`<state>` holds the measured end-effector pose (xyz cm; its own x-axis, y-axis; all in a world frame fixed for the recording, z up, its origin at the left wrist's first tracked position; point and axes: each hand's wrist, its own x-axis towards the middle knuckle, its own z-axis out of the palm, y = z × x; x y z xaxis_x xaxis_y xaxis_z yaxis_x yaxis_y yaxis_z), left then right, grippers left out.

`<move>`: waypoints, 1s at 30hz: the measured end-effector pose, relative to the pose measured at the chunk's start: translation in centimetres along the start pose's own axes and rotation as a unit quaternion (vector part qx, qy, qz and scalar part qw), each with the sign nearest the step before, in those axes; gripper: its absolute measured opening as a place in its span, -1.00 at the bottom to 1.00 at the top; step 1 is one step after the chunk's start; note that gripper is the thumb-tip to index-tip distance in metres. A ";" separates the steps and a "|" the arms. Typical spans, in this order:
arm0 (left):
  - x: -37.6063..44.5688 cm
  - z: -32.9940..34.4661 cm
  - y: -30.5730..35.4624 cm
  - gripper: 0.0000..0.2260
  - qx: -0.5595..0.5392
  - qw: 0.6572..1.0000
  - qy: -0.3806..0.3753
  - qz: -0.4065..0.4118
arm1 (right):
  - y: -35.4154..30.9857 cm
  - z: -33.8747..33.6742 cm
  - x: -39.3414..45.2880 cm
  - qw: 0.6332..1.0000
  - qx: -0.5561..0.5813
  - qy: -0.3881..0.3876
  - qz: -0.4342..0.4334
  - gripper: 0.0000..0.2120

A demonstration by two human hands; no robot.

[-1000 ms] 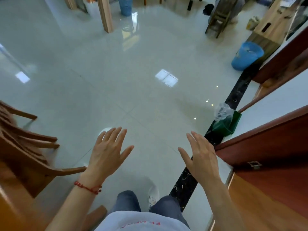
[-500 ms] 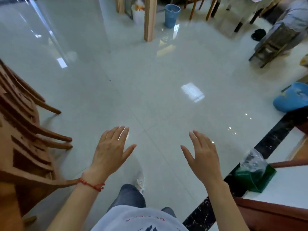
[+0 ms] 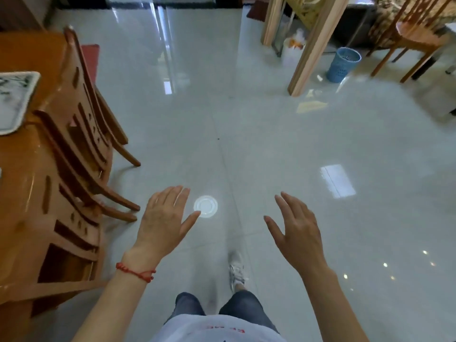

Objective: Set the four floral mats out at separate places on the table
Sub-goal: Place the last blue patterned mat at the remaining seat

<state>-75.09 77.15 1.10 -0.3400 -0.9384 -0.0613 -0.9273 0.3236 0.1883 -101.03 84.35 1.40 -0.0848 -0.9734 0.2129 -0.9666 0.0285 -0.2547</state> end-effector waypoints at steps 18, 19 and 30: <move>18.1 -1.2 -4.0 -0.35 -0.011 0.990 0.008 -0.138 | 3.5 6.9 26.9 0.987 0.026 -0.065 -0.148 -0.45; 19.5 -1.2 -4.9 -0.35 -0.008 0.990 0.010 -0.138 | 3.2 7.6 28.4 0.986 0.025 -0.068 -0.149 -0.43; 35.6 -4.6 -17.8 -0.30 0.017 0.990 0.014 -0.140 | -3.5 13.6 47.4 0.988 0.024 -0.069 -0.134 -0.44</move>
<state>-69.95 37.42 0.12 -0.0652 -0.9948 -0.0789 -0.9893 0.0541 0.1356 -98.39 35.01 -0.41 0.2101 -0.9664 0.1484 -0.9367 -0.2424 -0.2527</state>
